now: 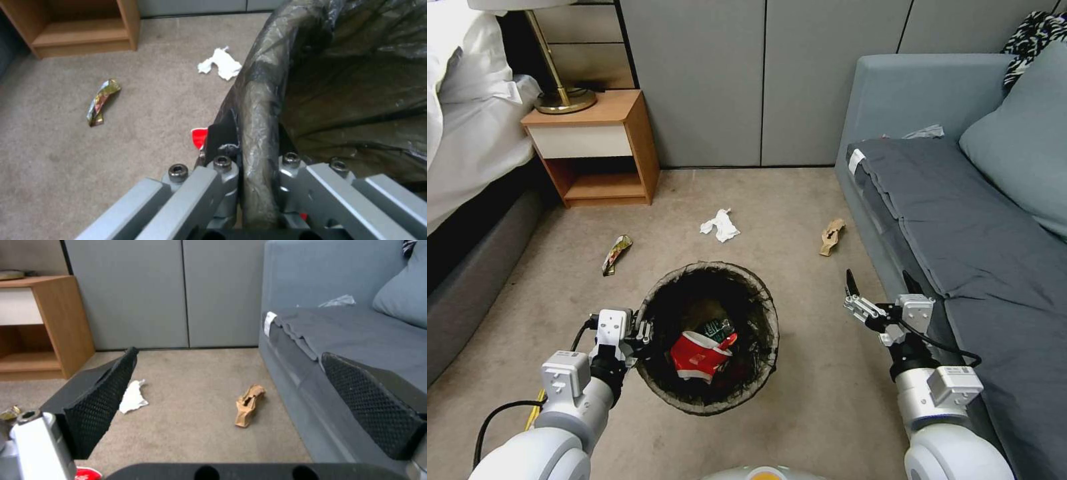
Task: Pick up the trash bin, then pick up the garbage from the floor and place it into the trash bin.
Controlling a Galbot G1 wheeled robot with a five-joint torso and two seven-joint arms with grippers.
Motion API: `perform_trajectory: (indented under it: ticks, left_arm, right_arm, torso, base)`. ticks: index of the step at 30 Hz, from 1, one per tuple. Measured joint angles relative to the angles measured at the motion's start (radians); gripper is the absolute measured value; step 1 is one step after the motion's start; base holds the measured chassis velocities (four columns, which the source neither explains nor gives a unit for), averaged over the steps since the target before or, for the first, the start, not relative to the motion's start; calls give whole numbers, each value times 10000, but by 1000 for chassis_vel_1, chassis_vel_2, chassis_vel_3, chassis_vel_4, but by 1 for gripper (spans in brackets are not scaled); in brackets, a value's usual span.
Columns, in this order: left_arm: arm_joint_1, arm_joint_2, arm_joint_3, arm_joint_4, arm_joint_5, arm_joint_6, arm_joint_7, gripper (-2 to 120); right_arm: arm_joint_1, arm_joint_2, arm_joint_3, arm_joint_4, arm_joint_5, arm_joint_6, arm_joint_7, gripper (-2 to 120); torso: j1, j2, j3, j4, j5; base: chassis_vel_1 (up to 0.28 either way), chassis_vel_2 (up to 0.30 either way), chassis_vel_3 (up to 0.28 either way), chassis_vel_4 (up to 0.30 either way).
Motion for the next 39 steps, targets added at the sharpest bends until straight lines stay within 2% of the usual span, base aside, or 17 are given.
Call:
perform_trajectory:
  ticks: [39]
  left_arm:
    - [52, 19, 25, 11, 31, -17, 33, 1]
  right_arm:
    - [9, 22, -92, -150, -21, 28, -20, 100]
  torso:
    - [0, 0, 1, 0, 0]
  base:
    - [-55, 54, 57, -50]
